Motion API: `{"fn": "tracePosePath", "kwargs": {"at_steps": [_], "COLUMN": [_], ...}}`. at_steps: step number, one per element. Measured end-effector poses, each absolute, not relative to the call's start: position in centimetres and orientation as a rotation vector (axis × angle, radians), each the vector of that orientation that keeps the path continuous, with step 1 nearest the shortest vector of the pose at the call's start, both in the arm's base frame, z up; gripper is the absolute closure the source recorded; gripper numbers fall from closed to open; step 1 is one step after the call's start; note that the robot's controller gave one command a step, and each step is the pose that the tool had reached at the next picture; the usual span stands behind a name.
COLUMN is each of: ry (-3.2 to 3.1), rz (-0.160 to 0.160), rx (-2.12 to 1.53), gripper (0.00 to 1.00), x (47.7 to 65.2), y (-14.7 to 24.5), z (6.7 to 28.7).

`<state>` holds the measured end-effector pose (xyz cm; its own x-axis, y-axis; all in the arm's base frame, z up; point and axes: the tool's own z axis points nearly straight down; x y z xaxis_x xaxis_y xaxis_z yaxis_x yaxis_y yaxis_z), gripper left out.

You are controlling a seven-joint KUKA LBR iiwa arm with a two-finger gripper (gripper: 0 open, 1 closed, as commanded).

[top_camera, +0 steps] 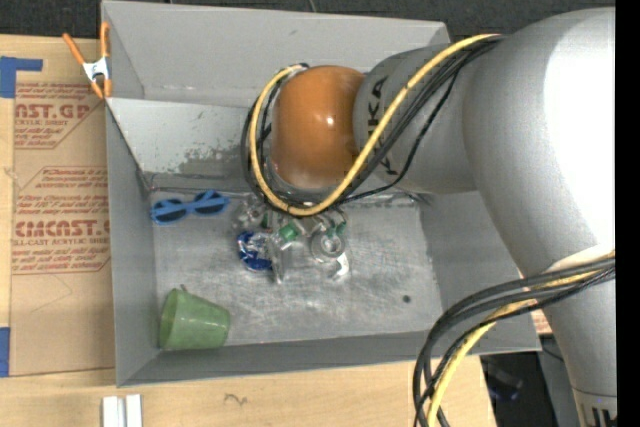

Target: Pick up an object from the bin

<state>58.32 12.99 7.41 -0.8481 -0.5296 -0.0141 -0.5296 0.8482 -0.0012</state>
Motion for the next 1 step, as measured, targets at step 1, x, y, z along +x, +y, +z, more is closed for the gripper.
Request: {"fn": "tracePosePath", "kwargs": {"at_steps": [1], "ry": [2.908], "rz": [-0.001], "rx": [-1.157], "gripper": [1.00], "x": [59.31], "y": [13.04], "z": [23.34]}}
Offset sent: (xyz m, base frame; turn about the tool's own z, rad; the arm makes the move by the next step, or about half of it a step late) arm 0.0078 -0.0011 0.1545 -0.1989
